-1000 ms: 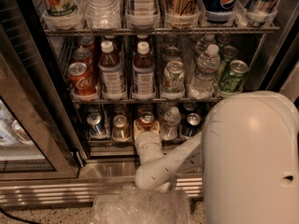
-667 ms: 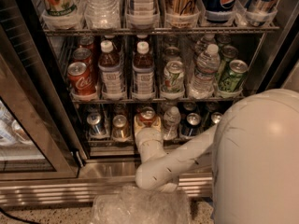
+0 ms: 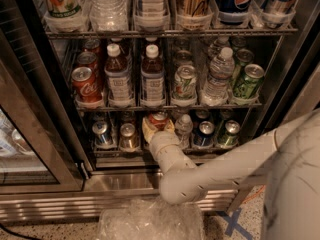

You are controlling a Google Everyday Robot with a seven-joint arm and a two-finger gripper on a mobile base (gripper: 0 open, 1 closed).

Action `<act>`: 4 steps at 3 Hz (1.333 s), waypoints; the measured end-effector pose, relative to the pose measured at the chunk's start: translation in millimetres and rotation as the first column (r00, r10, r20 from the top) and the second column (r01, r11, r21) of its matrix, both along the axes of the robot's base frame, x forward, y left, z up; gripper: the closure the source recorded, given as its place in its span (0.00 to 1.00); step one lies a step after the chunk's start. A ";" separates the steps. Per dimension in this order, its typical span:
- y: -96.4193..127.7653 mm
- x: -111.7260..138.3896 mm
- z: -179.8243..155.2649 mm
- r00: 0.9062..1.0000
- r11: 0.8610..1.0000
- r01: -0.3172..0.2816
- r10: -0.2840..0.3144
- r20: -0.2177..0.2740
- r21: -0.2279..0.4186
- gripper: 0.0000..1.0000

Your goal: Pick coke can from bottom shelf of fridge

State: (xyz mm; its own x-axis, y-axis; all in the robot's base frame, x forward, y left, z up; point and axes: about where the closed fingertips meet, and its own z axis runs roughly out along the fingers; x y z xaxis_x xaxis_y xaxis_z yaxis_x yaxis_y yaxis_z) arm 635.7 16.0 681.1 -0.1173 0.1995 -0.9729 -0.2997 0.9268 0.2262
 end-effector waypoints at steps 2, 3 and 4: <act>-8.4 -40.7 21.6 0.965 0.971 -0.223 0.233 -0.121 0.092 1.00; -1.8 -68.4 36.5 0.929 0.943 -0.314 0.329 -0.167 0.109 1.00; 6.4 -92.4 59.0 0.898 0.908 -0.392 0.412 -0.151 0.145 1.00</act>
Offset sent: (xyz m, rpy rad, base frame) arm -0.1033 0.0227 0.0517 0.1734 0.2166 0.5428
